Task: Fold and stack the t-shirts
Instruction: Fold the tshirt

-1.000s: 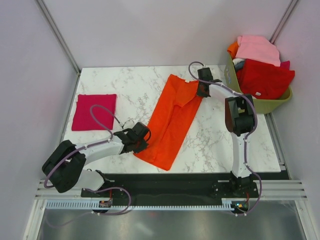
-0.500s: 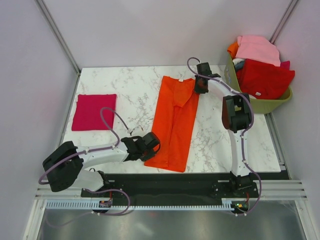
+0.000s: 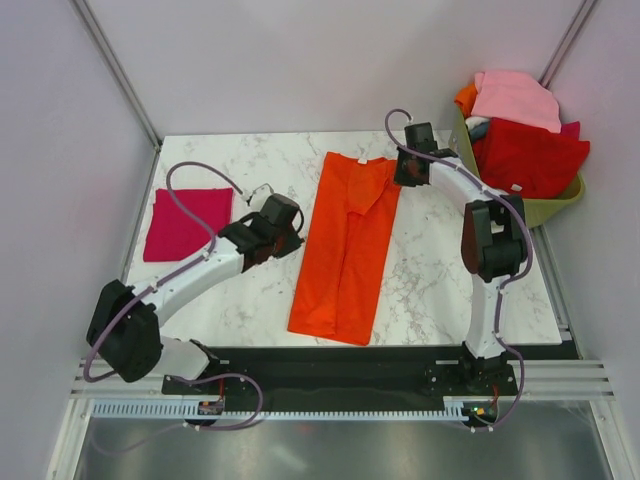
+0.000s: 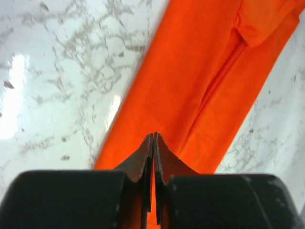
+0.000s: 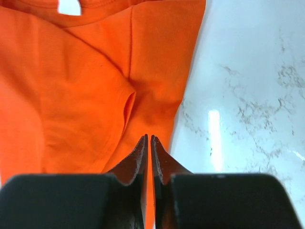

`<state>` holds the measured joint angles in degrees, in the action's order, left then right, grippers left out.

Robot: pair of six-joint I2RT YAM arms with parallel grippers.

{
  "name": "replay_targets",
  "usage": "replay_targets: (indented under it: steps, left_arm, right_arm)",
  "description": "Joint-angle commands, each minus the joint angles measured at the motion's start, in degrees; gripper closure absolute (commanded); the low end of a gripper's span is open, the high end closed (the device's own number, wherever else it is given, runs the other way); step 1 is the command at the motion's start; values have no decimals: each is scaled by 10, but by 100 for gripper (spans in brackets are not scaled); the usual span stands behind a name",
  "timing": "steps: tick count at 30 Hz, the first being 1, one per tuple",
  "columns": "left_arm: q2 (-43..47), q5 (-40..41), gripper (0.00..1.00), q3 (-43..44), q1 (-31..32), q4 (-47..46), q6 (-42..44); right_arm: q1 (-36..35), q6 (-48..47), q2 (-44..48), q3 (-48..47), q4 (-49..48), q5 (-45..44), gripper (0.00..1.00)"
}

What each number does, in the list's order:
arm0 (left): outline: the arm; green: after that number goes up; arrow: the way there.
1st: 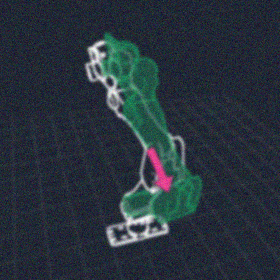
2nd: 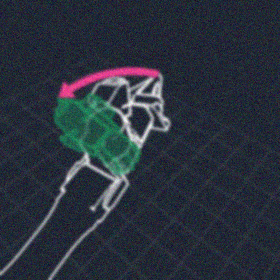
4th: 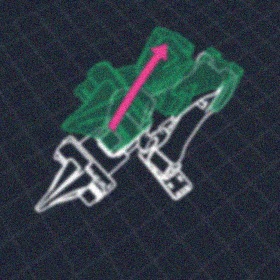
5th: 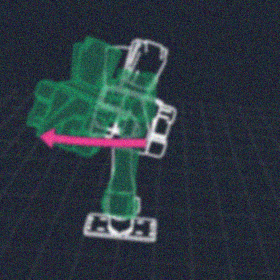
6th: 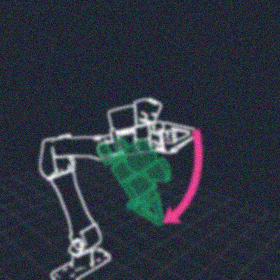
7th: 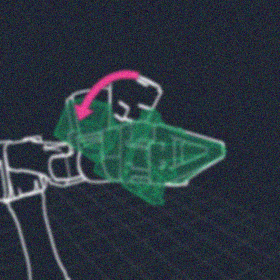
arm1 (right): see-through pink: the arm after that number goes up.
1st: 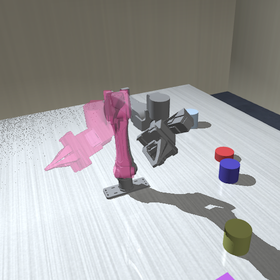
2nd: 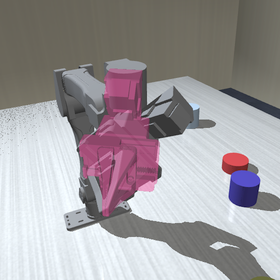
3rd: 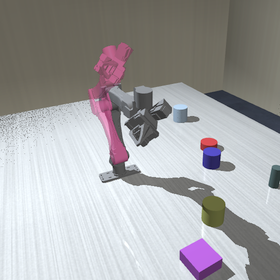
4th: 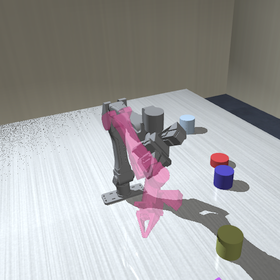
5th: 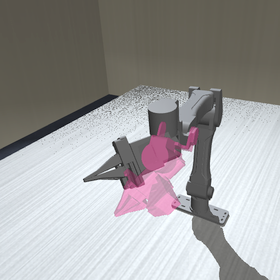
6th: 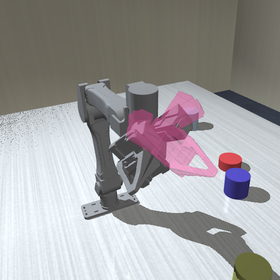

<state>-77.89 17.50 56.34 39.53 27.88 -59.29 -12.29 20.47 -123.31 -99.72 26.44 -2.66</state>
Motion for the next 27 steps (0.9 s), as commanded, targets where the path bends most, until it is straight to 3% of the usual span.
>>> replay_targets:
  steps: [1,3,8,11,15,27]
  left_arm:
    - [-42,-11,93,45,-29,-11,113]
    - [-66,-30,94,61,-60,-21,125]
    - [-162,-109,93,138,-120,-31,164]
    - [-191,-120,89,177,-126,-39,192]
    - [-232,-139,91,208,-132,-46,204]
    - [-236,-135,95,199,-140,-48,212]
  right_arm:
    - [0,26,66,47,-35,26,91]
    - [0,33,78,65,-39,11,99]
    - [2,46,74,75,-50,-5,100]
    - [2,55,55,59,-54,16,100]
    - [-1,69,33,42,-60,60,100]
    - [-40,74,-11,30,-96,100,100]
